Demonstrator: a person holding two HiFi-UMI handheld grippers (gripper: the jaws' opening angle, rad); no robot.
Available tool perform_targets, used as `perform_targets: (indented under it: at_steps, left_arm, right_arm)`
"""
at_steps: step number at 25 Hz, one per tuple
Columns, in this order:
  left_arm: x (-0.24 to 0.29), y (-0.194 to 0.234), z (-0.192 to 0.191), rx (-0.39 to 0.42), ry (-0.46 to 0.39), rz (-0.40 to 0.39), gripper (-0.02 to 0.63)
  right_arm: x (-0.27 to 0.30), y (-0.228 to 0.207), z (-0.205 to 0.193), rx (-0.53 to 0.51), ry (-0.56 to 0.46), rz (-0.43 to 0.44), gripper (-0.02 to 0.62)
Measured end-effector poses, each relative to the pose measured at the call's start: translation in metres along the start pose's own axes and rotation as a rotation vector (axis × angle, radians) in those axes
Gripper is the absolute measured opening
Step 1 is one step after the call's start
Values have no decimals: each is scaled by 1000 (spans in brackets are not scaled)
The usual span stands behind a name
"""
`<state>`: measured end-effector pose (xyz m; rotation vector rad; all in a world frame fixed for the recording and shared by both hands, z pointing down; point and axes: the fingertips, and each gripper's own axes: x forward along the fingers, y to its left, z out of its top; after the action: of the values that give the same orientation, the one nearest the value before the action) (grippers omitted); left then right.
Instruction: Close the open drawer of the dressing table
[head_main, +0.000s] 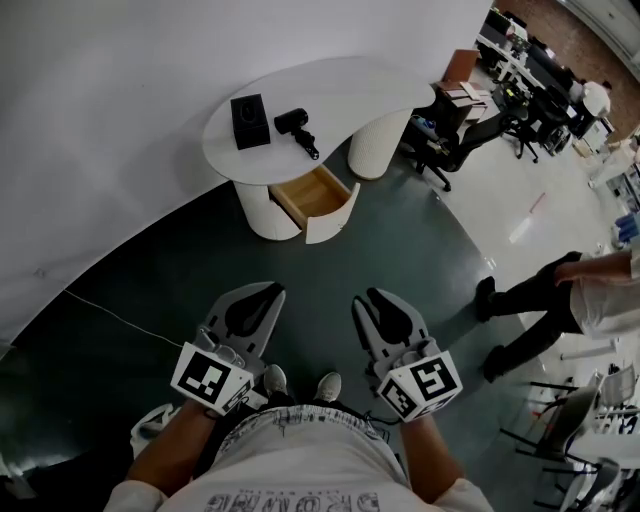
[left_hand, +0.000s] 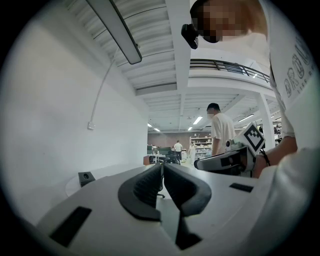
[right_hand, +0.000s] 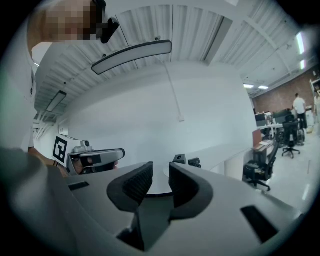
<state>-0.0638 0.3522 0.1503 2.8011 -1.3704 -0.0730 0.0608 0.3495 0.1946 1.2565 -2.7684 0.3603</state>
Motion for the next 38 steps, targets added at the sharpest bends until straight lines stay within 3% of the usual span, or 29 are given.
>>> perform_targets:
  at_steps: [13, 29, 38]
  left_arm:
    - [9, -10, 0, 10, 13, 8, 34]
    - [36, -60, -14, 21, 26, 63, 34]
    - [59, -68, -20, 19, 25, 76, 34]
  right_arm:
    - [-7, -11, 1, 8, 0, 13, 163]
    - [-49, -60, -13, 21, 1, 49, 176]
    - [-51, -86, -17, 24, 13, 63, 175]
